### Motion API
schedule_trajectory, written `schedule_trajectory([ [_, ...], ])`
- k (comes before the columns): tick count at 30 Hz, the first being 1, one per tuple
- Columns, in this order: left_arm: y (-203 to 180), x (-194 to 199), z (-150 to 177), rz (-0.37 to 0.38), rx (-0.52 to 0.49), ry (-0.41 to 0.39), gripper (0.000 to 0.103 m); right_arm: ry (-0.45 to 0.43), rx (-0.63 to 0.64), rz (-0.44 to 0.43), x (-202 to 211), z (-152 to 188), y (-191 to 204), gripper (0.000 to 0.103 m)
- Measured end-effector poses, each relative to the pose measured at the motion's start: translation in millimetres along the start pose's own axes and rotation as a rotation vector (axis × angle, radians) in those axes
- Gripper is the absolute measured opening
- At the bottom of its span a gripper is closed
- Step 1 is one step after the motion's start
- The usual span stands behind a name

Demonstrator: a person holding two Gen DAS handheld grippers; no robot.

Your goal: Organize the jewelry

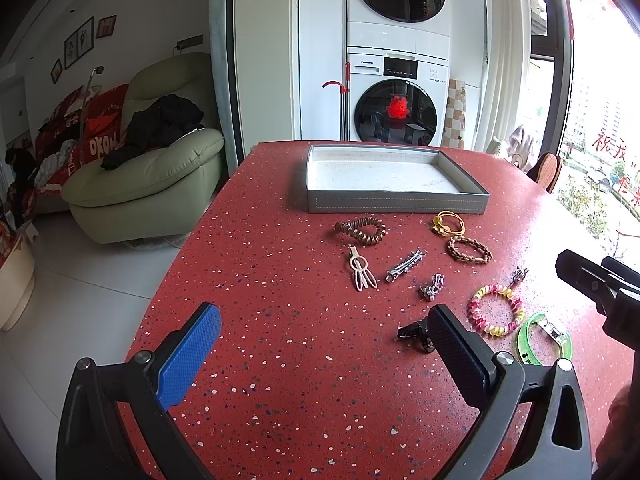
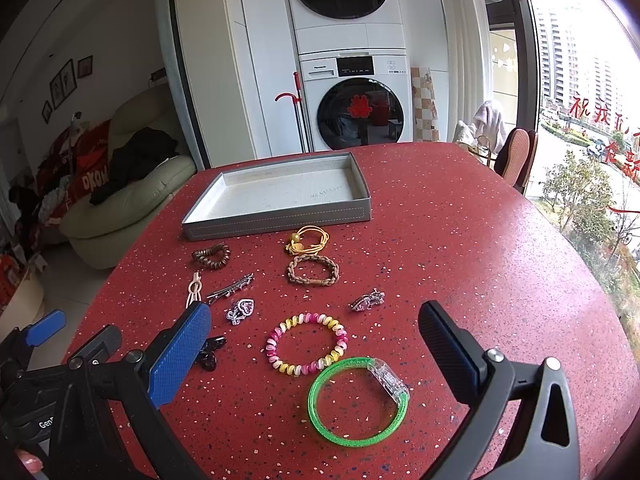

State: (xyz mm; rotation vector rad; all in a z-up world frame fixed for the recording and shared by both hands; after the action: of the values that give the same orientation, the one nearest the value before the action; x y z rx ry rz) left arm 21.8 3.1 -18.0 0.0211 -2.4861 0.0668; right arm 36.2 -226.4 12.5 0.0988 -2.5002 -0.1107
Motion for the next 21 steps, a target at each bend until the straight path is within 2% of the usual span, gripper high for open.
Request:
schedule_trajectory([
  [10, -0.2, 0.4, -0.9, 0.000, -0.002, 0.000, 0.103, -0.001, 0.002, 0.000, 0.2, -1.0, -0.4, 0.103],
  [14, -2.1, 3.8, -2.5, 0.017, 0.012, 0.026, 0.103, 0.000, 0.001, -0.001, 0.3, -0.8, 0.5, 0.103],
  [21, -5.0, 4.6, -2.7, 0.012, -0.003, 0.007, 0.103, -0.001, 0.000, -0.001, 0.3, -0.5, 0.4, 0.103],
])
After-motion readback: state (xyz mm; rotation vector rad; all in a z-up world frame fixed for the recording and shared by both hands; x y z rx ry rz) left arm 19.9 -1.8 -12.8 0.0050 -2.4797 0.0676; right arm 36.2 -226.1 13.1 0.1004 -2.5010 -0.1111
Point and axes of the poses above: each gripper's, at about its wrist camera, not at the fingertips, and x roughly against the way its jaws point, y to its left, z to its underside, the point moved 2 cm from there along -x, roughly the way its jaws point, and after that the axes turned 2 degrees about x, right-handed, at the moved point
